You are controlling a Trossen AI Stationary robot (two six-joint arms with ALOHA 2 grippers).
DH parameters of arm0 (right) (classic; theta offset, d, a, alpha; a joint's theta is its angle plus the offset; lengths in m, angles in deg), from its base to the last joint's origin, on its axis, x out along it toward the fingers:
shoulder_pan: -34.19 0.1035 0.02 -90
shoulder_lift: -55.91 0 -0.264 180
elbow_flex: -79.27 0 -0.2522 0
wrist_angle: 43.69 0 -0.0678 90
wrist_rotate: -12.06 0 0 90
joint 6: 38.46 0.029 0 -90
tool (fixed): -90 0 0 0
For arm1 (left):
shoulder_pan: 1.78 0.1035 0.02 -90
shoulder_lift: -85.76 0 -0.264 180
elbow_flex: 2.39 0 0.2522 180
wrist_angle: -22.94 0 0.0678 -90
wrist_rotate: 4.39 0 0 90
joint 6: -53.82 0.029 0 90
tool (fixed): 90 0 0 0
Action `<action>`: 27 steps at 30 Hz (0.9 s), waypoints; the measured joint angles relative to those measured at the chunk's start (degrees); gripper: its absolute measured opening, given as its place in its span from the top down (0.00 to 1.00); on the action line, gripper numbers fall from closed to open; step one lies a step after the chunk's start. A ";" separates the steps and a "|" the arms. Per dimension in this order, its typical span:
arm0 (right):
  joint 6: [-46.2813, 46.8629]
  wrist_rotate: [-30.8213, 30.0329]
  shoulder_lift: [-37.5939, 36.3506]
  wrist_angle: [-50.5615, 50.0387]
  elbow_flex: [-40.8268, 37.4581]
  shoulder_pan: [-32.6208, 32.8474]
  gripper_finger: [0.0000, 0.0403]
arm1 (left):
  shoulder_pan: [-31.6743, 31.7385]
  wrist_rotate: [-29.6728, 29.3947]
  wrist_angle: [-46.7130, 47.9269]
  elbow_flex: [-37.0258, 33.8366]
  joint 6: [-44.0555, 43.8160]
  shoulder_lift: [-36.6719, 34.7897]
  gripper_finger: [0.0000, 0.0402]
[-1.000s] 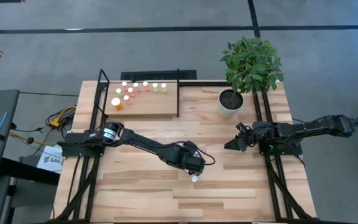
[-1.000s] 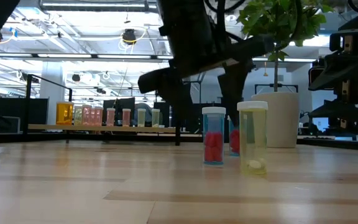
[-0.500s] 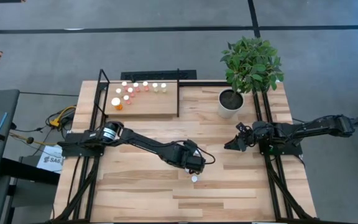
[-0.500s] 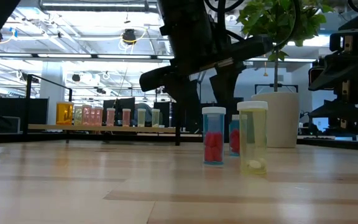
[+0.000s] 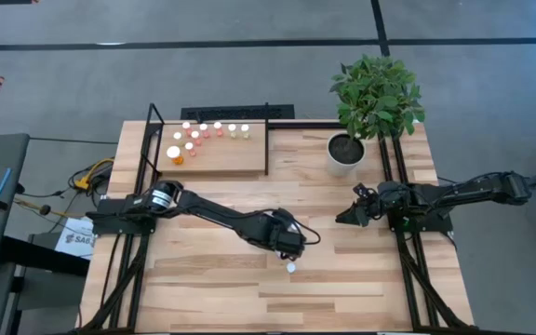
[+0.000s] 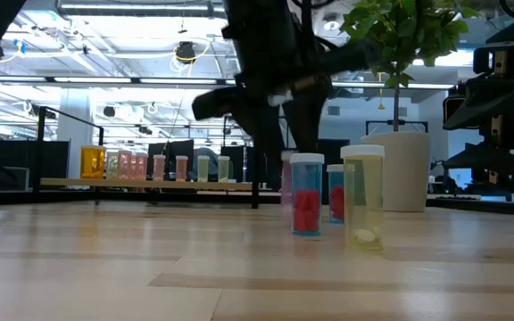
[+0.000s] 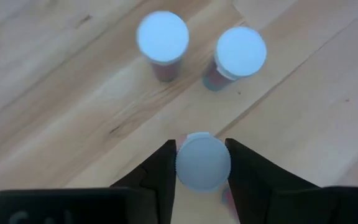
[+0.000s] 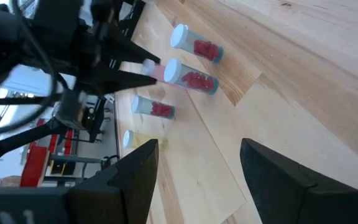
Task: Pick and place medicine bottles onto shelf by color
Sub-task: Put the pink pill bottle on the shelf
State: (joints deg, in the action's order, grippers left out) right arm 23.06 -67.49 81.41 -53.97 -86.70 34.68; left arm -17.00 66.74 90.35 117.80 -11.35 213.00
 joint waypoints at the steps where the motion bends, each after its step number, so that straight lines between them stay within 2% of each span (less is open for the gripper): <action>1: 0.00 0.01 0.00 0.00 0.00 -0.01 0.38 | 0.00 -0.05 0.47 0.00 0.09 -0.57 0.73; 8: 0.00 0.00 0.00 -0.01 -0.01 0.00 0.38 | 0.47 -2.54 6.37 0.00 1.55 -5.23 0.75; 17: 0.00 0.01 -0.01 -0.01 -0.01 0.01 0.38 | 2.98 -13.30 17.55 0.00 5.66 -13.08 0.75; 21: 0.00 -0.01 0.00 -0.01 -0.01 -0.01 0.38 | 6.46 -13.80 23.77 -0.05 9.16 -14.84 0.75; 24: 0.00 0.01 0.00 -0.01 0.01 -0.01 0.38 | 10.26 -12.63 24.66 -3.84 11.44 -17.16 0.75; 27: 0.00 0.01 0.00 -0.01 -0.01 0.01 0.38 | 14.72 -10.59 17.78 -12.42 14.71 -21.82 0.75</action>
State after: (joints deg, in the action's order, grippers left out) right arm 23.06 -67.48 81.41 -53.98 -86.72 34.69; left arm -2.28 56.15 108.13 105.38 3.36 191.18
